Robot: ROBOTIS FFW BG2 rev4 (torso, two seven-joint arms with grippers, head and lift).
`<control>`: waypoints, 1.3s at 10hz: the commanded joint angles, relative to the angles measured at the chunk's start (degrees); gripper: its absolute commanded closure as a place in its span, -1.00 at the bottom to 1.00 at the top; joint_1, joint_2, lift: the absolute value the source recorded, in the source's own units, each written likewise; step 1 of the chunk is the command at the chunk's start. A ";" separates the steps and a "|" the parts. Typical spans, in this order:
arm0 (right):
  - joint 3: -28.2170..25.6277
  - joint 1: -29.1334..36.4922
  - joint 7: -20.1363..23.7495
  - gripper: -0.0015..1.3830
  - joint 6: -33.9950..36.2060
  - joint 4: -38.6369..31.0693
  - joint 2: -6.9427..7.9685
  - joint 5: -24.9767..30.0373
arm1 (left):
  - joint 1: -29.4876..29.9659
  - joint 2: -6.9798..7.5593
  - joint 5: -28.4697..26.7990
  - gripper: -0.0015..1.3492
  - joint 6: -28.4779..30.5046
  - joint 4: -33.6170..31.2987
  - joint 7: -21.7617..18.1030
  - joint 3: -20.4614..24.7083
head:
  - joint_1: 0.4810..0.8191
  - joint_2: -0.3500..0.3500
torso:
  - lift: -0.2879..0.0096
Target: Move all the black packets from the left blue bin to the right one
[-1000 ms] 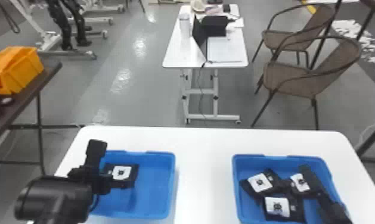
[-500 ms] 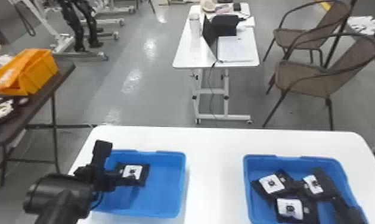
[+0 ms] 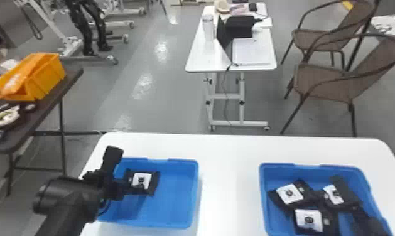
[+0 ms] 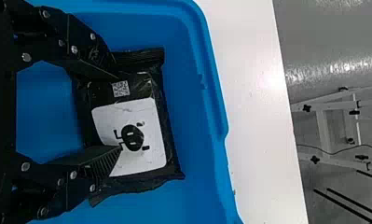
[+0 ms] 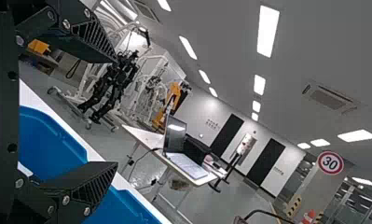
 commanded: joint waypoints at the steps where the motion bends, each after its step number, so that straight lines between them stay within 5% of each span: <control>1: 0.54 -0.49 0.03 -0.64 0.00 0.12 0.05 -0.15 | -1.25 1.70 -0.63 0.35 0.00 1.04 -1.50 -1.07 | 0.27 0.50 | 0.94; 2: 0.54 -0.31 0.12 -0.64 0.00 0.04 0.05 -0.24 | -1.43 2.05 -2.04 0.84 -0.27 0.86 -3.08 -2.21 | 0.27 0.53 | 0.94; 5: 1.24 -0.66 0.21 -0.64 0.09 0.83 0.05 -0.33 | 0.33 0.38 -4.06 0.79 -2.73 -6.08 -10.29 -2.65 | 0.27 0.50 | 0.94; 9: 1.24 -1.37 0.65 -0.64 -0.09 -0.67 0.05 3.19 | 9.73 -1.82 14.93 0.79 -4.66 -27.09 -15.47 -4.50 | 0.27 0.14 | 0.94; 11: 1.15 -2.33 0.65 -0.64 -1.14 -2.86 0.05 5.39 | 8.24 -1.47 23.45 0.79 -7.47 -27.61 -17.14 -11.26 | 0.27 -0.11 | 0.94; 13: 1.42 -3.21 0.65 -0.64 -1.32 -5.85 0.05 8.38 | 4.02 -2.70 26.26 0.79 -9.49 -25.24 -18.99 -17.42 | 0.27 -0.32 | 0.94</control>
